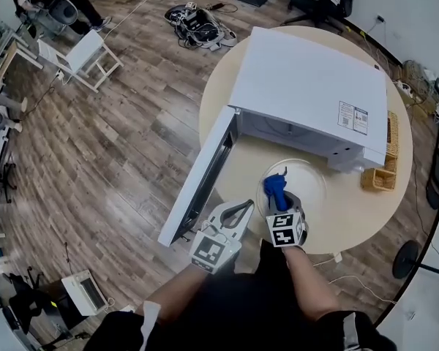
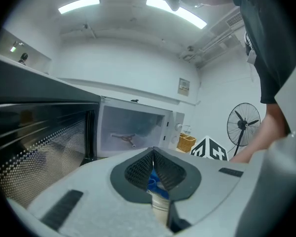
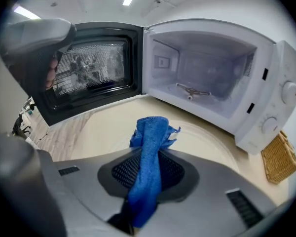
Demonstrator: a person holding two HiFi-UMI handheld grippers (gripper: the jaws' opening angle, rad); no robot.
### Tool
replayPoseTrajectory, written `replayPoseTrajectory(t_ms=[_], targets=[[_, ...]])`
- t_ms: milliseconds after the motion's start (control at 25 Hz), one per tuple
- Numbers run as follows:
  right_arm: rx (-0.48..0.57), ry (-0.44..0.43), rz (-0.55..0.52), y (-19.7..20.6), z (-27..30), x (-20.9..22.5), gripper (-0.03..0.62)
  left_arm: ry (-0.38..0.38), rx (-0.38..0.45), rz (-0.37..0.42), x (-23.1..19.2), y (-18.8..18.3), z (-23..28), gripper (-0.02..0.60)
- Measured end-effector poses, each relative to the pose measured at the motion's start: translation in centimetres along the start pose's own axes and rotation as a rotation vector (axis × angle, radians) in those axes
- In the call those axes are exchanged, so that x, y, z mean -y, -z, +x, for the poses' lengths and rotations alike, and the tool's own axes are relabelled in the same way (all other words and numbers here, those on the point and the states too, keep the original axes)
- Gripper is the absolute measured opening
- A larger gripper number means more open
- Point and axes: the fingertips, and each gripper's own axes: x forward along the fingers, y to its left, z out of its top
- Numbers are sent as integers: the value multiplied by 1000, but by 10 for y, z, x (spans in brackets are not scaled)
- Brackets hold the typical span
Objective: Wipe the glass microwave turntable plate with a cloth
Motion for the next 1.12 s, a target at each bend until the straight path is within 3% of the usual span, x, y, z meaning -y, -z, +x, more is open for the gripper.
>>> replayPoseTrajectory(t_ms=[720,960,1120], targets=[[-98,302,114,59,-39,130,78,82,-31,50,16,4,18,6],[-114,318,181,75,-49,151,78,71,-30,58,15,0,18,6],[-69,293,204,72,-49,151,78,72,-23,64,15,-3,21,6]])
